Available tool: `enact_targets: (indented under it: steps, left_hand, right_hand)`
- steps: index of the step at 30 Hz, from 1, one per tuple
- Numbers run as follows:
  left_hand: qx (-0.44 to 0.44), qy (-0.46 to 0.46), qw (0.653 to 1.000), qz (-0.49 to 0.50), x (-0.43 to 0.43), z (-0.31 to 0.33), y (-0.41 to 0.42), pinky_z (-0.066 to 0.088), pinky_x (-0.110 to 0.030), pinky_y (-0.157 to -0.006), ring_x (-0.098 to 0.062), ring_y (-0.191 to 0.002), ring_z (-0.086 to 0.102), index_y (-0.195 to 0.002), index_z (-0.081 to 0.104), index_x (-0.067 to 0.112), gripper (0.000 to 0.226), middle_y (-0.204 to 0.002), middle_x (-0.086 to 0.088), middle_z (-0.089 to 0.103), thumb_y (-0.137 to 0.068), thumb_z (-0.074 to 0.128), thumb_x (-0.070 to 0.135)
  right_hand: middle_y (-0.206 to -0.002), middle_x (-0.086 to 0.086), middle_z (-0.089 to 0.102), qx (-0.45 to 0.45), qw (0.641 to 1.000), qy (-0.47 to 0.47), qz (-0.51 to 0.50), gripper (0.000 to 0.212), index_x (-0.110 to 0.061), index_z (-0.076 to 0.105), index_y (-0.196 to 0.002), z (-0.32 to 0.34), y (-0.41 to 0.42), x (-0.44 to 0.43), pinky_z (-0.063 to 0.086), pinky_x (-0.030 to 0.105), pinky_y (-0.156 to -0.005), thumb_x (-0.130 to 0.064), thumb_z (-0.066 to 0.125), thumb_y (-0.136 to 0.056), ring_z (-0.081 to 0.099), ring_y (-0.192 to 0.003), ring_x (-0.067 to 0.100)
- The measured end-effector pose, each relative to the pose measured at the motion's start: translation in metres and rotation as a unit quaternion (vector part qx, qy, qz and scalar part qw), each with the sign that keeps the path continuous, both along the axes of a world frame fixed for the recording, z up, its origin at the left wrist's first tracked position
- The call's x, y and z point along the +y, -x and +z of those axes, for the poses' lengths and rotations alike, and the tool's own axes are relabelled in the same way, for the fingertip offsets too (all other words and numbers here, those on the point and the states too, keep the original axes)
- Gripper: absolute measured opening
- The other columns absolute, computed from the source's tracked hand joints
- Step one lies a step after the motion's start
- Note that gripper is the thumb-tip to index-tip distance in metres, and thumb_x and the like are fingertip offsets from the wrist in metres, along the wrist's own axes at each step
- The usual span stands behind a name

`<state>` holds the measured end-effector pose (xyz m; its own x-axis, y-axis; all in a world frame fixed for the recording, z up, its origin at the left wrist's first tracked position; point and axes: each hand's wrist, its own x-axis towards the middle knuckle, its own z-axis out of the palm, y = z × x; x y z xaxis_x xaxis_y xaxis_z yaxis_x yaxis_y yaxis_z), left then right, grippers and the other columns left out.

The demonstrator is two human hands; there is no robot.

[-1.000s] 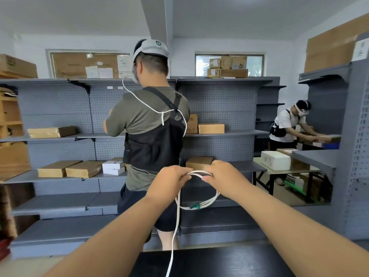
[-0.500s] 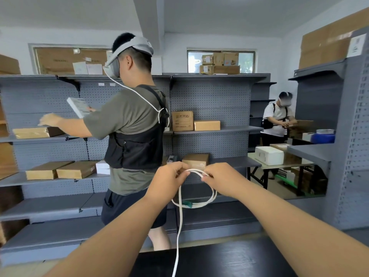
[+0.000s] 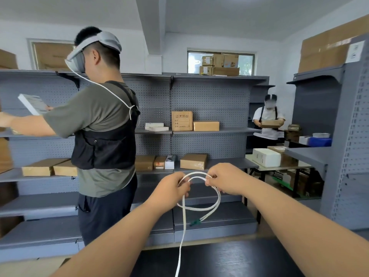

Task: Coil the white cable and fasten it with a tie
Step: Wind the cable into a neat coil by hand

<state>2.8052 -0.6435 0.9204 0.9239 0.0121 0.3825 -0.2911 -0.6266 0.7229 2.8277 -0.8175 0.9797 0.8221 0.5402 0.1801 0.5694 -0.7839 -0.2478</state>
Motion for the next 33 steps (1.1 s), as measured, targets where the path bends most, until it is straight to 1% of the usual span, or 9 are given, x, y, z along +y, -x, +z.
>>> enact_targets:
  steps: [3, 5, 9, 11, 13, 16, 20, 27, 33]
  left_hand:
    - [0.019, 0.115, 0.993, -0.017, -0.007, -0.003, 0.002, 0.053, -0.028, -0.072, -0.009, -0.059, 0.057, -0.089, 0.056, 0.011, 0.016, -0.071, 0.000, 0.059, -0.098, 0.043, 0.014]
    - [0.018, 0.154, 0.988, -0.007, -0.013, -0.003, 0.003, 0.052, -0.029, -0.070, -0.009, -0.055, 0.050, -0.093, 0.056, 0.009, 0.018, -0.069, 0.001, 0.052, -0.099, 0.041, 0.016]
    - [0.027, 0.227, 0.973, -0.013, -0.017, 0.003, 0.003, 0.043, -0.023, -0.059, -0.010, -0.054, 0.038, -0.094, 0.060, 0.011, 0.015, -0.065, 0.003, 0.042, -0.097, 0.046, 0.016]
    - [0.032, 0.252, 0.967, -0.023, -0.016, 0.006, 0.003, 0.040, -0.024, -0.058, -0.011, -0.053, 0.037, -0.098, 0.063, 0.009, 0.016, -0.062, 0.003, 0.040, -0.095, 0.050, 0.017]
    - [0.029, 0.259, 0.965, -0.032, -0.017, 0.008, 0.006, 0.037, -0.023, -0.057, -0.011, -0.053, 0.035, -0.102, 0.063, 0.005, 0.020, -0.059, 0.003, 0.038, -0.095, 0.050, 0.018]
    - [0.023, 0.260, 0.964, -0.050, -0.018, 0.011, 0.010, 0.036, -0.021, -0.056, -0.012, -0.054, 0.035, -0.104, 0.064, 0.005, 0.022, -0.058, 0.001, 0.037, -0.096, 0.050, 0.019]
    - [0.019, 0.260, 0.963, -0.074, -0.018, 0.011, 0.012, 0.035, -0.023, -0.060, -0.010, -0.054, 0.034, -0.102, 0.067, 0.007, 0.024, -0.061, 0.000, 0.037, -0.094, 0.053, 0.026]
    - [-0.029, 0.249, 0.968, -0.002, -0.026, 0.014, 0.014, 0.036, -0.025, -0.057, -0.012, -0.053, 0.035, -0.081, 0.065, 0.016, 0.022, -0.051, 0.009, 0.041, -0.097, 0.050, 0.021]
    - [-0.066, 0.295, 0.952, 0.045, -0.032, 0.022, 0.022, 0.033, -0.020, -0.053, -0.010, -0.053, 0.036, -0.082, 0.061, 0.013, 0.023, -0.048, 0.012, 0.042, -0.098, 0.046, 0.018]
  right_hand:
    - [-0.089, 0.007, 0.064, -0.023, 1.000, 0.011, -0.006, 0.028, -0.005, 0.067, -0.099, -0.004, -0.002, 0.000, 0.039, 0.030, -0.071, -0.026, 0.049, -0.095, 0.056, -0.087, 0.023]
    - [-0.099, 0.012, 0.066, -0.024, 1.000, -0.003, -0.010, 0.028, -0.005, 0.067, -0.099, -0.006, -0.003, -0.001, 0.039, 0.030, -0.072, -0.025, 0.048, -0.095, 0.058, -0.090, 0.024]
    - [-0.081, 0.004, 0.066, 0.027, 0.998, -0.055, 0.003, 0.026, -0.008, 0.069, -0.088, -0.006, -0.004, -0.006, 0.039, 0.029, -0.064, -0.027, 0.051, -0.094, 0.052, -0.069, 0.015]
    - [-0.084, 0.001, 0.068, 0.063, 0.994, -0.086, 0.012, 0.030, -0.011, 0.068, -0.088, -0.005, -0.003, -0.010, 0.040, 0.027, -0.065, -0.033, 0.049, -0.095, 0.051, -0.066, 0.012]
    - [-0.090, 0.003, 0.070, 0.077, 0.991, -0.108, 0.020, 0.034, -0.011, 0.068, -0.092, -0.006, -0.002, -0.013, 0.041, 0.027, -0.066, -0.036, 0.047, -0.096, 0.050, -0.064, 0.010]
    - [-0.083, 0.002, 0.068, 0.094, 0.984, -0.149, 0.031, 0.031, -0.011, 0.070, -0.092, -0.006, 0.000, -0.017, 0.041, 0.027, -0.064, -0.035, 0.050, -0.095, 0.049, -0.061, 0.010]
    - [-0.076, 0.004, 0.063, 0.085, 0.979, -0.180, 0.033, 0.022, -0.019, 0.070, -0.079, -0.005, 0.002, -0.023, 0.037, 0.027, -0.062, -0.030, 0.056, -0.091, 0.045, -0.059, 0.012]
    - [-0.071, 0.004, 0.058, 0.061, 0.981, -0.179, 0.033, 0.028, -0.018, 0.066, -0.071, -0.005, 0.009, -0.023, 0.034, 0.029, -0.062, -0.034, 0.056, -0.091, 0.046, -0.062, 0.014]
    - [-0.076, -0.003, 0.063, 0.061, 0.978, -0.197, 0.028, 0.029, -0.020, 0.060, -0.073, -0.010, 0.012, -0.025, 0.038, 0.025, -0.063, -0.040, 0.053, -0.092, 0.050, -0.062, 0.006]
